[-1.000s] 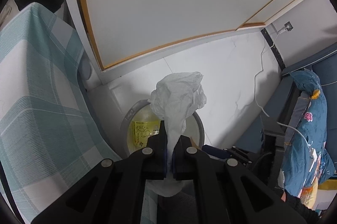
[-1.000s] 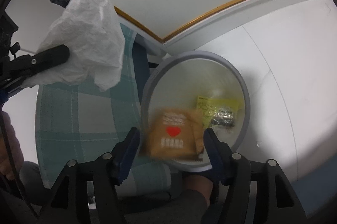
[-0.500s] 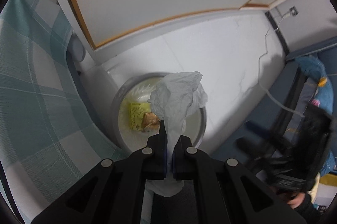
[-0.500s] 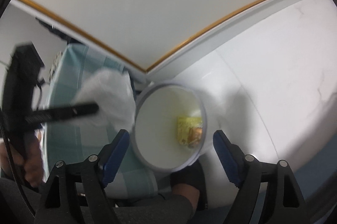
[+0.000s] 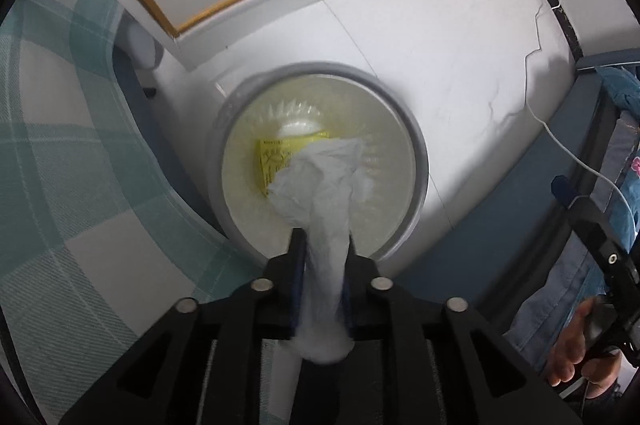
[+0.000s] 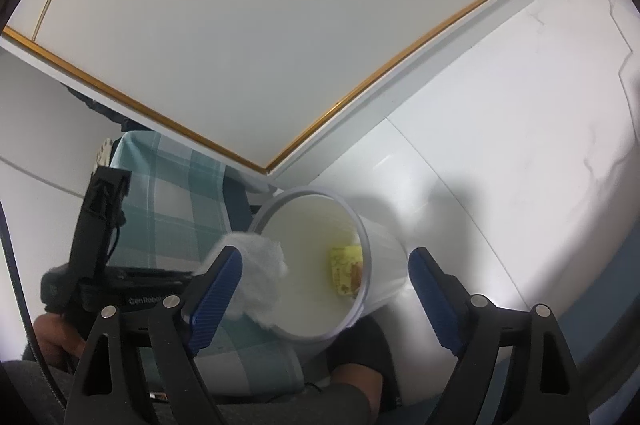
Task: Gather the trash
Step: 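Open the right gripper to drop the packet while the left drops the tissue, then move both grippers back over the table toward the remaining trash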
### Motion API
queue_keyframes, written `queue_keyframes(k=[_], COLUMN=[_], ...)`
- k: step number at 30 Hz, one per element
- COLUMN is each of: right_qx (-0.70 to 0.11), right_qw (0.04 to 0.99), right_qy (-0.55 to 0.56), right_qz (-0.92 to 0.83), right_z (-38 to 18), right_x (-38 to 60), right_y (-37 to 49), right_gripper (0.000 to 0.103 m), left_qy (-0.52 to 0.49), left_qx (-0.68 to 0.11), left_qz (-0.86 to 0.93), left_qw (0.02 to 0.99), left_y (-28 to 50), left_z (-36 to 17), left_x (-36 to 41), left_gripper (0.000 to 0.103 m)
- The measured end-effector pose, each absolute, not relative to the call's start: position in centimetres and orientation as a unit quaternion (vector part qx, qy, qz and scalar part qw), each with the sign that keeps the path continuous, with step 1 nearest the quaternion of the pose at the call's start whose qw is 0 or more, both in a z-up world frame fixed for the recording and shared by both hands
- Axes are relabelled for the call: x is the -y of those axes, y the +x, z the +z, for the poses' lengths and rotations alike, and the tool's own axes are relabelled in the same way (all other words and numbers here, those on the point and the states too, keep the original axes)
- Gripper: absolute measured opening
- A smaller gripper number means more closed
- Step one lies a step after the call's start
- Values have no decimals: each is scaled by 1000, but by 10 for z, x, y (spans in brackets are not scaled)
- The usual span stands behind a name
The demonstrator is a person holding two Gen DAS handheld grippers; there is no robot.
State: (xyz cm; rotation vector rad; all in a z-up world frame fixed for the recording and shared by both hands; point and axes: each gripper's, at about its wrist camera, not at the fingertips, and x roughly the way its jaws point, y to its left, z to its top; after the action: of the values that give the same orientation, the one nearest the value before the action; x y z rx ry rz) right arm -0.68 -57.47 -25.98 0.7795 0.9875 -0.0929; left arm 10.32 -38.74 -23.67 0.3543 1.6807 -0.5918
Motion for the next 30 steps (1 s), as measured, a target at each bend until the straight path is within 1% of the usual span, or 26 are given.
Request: queue_keyframes(k=[2, 3, 4, 5, 6, 7, 14, 16, 17, 22, 25, 30], right_qx=[-461, -460, -459, -459, -458, -456, -456, -455, -454, -450, -441, -425], right_qw=[806, 806, 807, 807, 808, 810, 813, 814, 814, 822, 828, 835], right_qy=[368, 368, 368, 369, 368, 367, 361, 360, 361, 347, 345, 349], right_qz=[-45, -45, -45, -43, -42, -43, -41, -36, -30, -26, -26, -23], right_z=[-260, -260, -260, -261, -260, -258, -254, -251, -250, -236, -225, -206], right_x=[576, 577, 576, 576, 576, 577, 573, 570, 568, 561, 559, 557], right_y=[-8, -8, -8, -9, -9, -10, -12, -12, -12, -11, -14, -19], right_gripper=[88, 88, 88, 88, 89, 91, 95, 95, 95, 95, 100, 101], left_qy=[150, 150, 151, 151, 150, 148, 131, 124, 120, 106, 105, 98], left_qx=[-731, -732, -731, -730, -727, -724, -696, -689, -685, -653, -635, -603], left_qz=[-254, -254, -254, -253, -250, -250, -252, -246, -246, -248, -242, -237], left_qw=[615, 615, 615, 617, 622, 626, 660, 670, 675, 708, 726, 755], left_y=[103, 103, 103, 102, 102, 103, 103, 104, 105, 104, 104, 97], left_z=[-238, -238, -238, -236, -235, -233, -215, -206, -203, -182, -171, -151], left_x=[386, 388, 388, 388, 388, 388, 384, 380, 379, 372, 365, 348], left_gripper=[20, 24, 33, 37, 46, 52, 56, 64, 65, 65, 66, 66])
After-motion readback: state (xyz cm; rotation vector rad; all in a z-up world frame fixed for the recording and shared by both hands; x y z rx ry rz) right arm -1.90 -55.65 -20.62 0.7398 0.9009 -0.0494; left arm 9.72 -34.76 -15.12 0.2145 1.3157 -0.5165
